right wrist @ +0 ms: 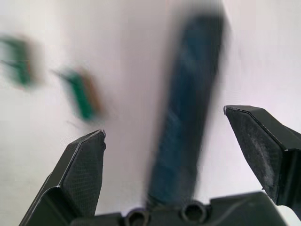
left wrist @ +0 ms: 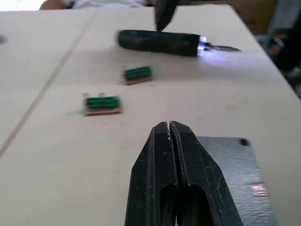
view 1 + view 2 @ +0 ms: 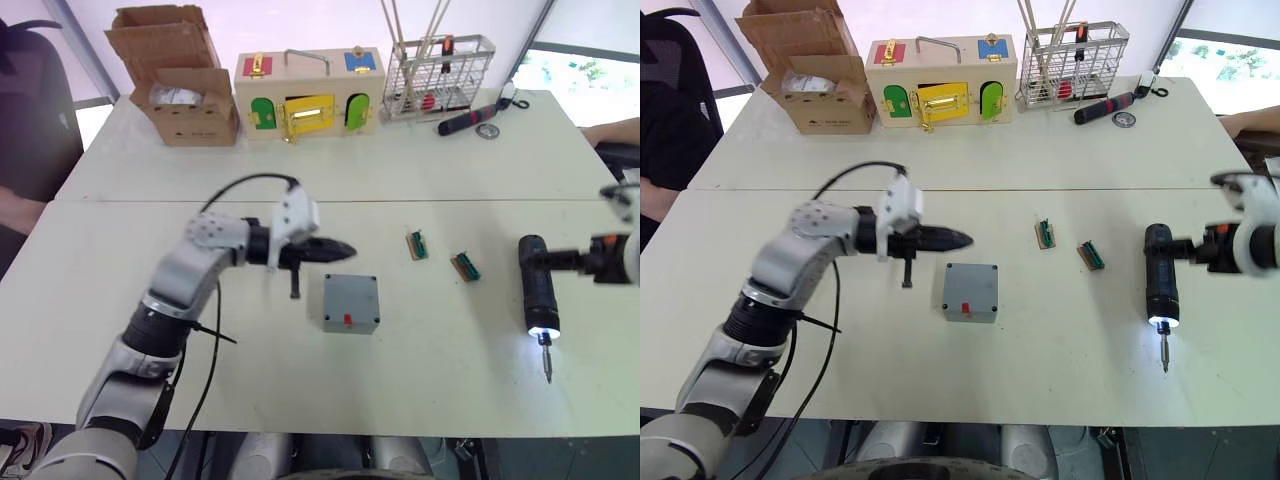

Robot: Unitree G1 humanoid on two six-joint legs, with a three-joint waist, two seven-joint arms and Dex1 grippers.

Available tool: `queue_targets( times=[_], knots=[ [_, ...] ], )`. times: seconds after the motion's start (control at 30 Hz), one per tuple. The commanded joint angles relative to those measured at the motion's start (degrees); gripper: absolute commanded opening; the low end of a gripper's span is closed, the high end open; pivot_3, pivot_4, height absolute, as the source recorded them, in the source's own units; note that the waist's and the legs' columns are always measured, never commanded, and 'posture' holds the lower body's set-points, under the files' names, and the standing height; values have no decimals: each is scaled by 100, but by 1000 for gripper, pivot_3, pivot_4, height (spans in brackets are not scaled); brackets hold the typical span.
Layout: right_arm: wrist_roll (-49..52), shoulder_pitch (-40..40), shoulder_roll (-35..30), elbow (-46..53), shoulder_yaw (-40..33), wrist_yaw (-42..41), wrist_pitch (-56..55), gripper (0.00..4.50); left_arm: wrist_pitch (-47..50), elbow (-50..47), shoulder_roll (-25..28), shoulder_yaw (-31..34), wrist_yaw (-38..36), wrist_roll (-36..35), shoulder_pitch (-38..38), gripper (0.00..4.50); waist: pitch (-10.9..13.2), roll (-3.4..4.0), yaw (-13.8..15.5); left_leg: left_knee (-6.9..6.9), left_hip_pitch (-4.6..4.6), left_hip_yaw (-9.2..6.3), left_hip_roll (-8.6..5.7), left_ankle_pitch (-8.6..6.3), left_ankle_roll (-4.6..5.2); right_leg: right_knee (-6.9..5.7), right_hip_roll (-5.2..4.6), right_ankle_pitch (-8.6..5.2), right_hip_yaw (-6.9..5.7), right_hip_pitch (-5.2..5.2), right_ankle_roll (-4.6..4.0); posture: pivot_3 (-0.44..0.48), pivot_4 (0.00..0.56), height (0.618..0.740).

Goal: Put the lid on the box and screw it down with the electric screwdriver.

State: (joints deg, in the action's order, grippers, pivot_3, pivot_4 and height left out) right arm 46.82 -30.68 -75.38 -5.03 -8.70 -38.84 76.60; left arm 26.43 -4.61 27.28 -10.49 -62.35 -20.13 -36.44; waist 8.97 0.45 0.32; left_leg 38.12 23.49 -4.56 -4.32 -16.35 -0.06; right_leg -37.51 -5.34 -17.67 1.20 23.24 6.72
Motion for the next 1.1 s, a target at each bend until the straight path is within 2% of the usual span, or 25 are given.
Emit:
queue_targets(
  times=[0.03,0.13,0.23,0.3,0.53,0.77,0.87,1.1],
  knots=[
    [176,257,75,1041,-566,-528,-493,4475,117,-5,309,312,171,19,142,0,2,-6,5,0,0,-4,3,0,0,-1,3,0,-3,-1,0,0,150,740],
    [714,1221,630,2643,-971,-808,-645,4475,103,-109,728,164,83,226,571,0,-4,-25,24,-4,-3,-10,6,0,-2,1,-2,0,-6,-5,0,0,150,740],
    [644,2071,1172,3796,-711,-611,-984,4475,173,-303,971,30,17,283,924,0,-2,-25,79,0,1,-14,5,1,-5,-3,-10,0,-5,-4,0,0,150,740],
    [534,2319,1540,4141,-383,-399,-1138,4475,177,-369,1025,-80,42,366,1079,0,-1,-30,101,8,2,-17,-9,5,-11,-8,-22,0,-4,-7,0,0,150,740],
    [193,2333,2366,4213,510,52,-1383,4475,213,-406,683,-465,250,486,1320,0,-2,-33,161,16,-6,-18,-15,10,-19,-5,-22,11,4,-17,7,0,150,740],
    [-35,2393,2890,4150,1150,208,-1453,4475,-10,119,223,-827,197,663,1003,0,-3,-35,183,12,-5,-21,-12,14,-27,-6,-19,11,0,-13,8,0,150,740],
    [-56,2435,2924,4206,1229,180,-1418,4475,6,443,3,-836,29,520,799,0,-3,-35,176,14,-6,-20,-13,15,-27,-6,-16,11,-5,-15,8,0,150,740],
    [198,2622,3349,4633,1218,574,-1179,4475,-761,1634,-625,-935,34,899,130,0,-4,-38,176,15,-6,-20,-13,16,-28,-12,-10,11,-9,-14,8,0,150,740]
  ],
)
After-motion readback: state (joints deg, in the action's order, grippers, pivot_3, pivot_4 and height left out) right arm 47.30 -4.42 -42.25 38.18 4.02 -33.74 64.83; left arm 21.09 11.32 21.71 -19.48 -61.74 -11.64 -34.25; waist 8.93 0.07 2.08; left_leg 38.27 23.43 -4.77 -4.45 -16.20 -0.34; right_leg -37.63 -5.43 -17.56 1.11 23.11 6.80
